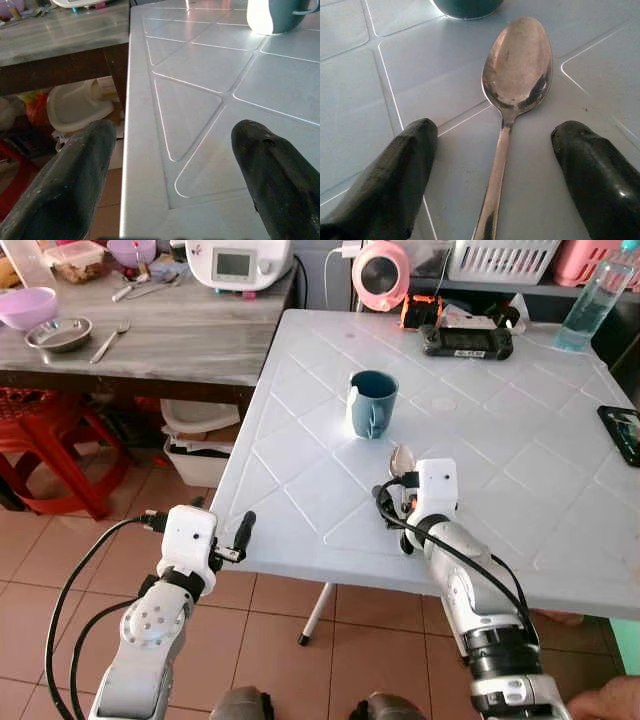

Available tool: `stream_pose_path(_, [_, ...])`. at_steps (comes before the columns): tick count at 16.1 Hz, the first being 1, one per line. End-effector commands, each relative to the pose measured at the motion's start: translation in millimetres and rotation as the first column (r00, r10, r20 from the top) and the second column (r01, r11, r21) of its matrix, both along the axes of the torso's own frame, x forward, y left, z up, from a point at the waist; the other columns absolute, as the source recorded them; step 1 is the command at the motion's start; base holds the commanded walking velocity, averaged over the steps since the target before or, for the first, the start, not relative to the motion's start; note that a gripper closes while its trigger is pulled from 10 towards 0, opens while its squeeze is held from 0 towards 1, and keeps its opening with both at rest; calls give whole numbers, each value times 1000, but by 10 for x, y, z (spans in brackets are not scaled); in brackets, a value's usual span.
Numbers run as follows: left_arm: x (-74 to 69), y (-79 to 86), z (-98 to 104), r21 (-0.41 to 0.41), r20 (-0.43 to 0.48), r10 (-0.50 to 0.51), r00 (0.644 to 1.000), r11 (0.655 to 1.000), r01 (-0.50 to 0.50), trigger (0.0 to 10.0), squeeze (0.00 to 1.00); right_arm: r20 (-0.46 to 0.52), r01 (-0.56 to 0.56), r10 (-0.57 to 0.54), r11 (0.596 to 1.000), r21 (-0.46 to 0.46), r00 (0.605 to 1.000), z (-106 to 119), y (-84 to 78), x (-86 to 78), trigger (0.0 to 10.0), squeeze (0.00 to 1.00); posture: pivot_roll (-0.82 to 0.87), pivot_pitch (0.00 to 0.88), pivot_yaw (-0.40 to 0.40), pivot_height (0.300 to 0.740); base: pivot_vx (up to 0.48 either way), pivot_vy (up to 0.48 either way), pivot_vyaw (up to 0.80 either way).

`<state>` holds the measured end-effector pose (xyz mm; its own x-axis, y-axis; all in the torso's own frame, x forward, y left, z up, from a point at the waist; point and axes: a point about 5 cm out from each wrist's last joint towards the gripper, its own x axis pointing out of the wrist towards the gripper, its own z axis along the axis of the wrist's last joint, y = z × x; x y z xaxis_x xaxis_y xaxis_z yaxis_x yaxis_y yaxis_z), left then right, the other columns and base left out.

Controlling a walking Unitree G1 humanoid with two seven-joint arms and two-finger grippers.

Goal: Setting the table

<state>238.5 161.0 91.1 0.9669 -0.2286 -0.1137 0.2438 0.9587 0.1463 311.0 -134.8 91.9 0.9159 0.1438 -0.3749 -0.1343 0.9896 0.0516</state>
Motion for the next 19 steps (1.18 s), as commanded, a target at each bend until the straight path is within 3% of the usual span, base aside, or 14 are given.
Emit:
stream_pose_path(1, [1,-27,36,-1,5,-17,1000,1000,17,10000,0,-93,-26,26,1000,3,995,-148,30,-34,157,0,27,41,0,719,0,0,0])
stream_pose_path(2, [-2,-29,31,-1,2,-18,1000,1000,18,10000,0,-112,-38,35,999,-23,993,-166,16,-26,1529,0,26,43,-1,719,0,0,0])
stream_pose_path(4, [-11,-33,18,0,-6,-20,1000,1000,20,10000,0,-156,-21,18,1000,-17,988,-188,-43,6,314,0,22,45,-6,719,0,0,0])
stream_pose_path(5, [-14,-34,16,0,-7,-21,1000,1000,21,10000,0,-166,-14,12,1000,-12,986,-191,-61,15,157,0,23,46,-8,719,0,0,0])
stream_pose_path(10, [-16,-42,8,5,-17,-30,999,1000,30,10000,0,-198,-1,7,1000,31,980,-204,-117,66,0,0,27,50,-1,719,0,0,0])
stream_pose_path(19, [-13,-54,7,11,-23,-42,999,999,42,10000,0,-243,8,11,997,79,970,-299,-113,-18,0,0,24,52,0,719,0,0,0])
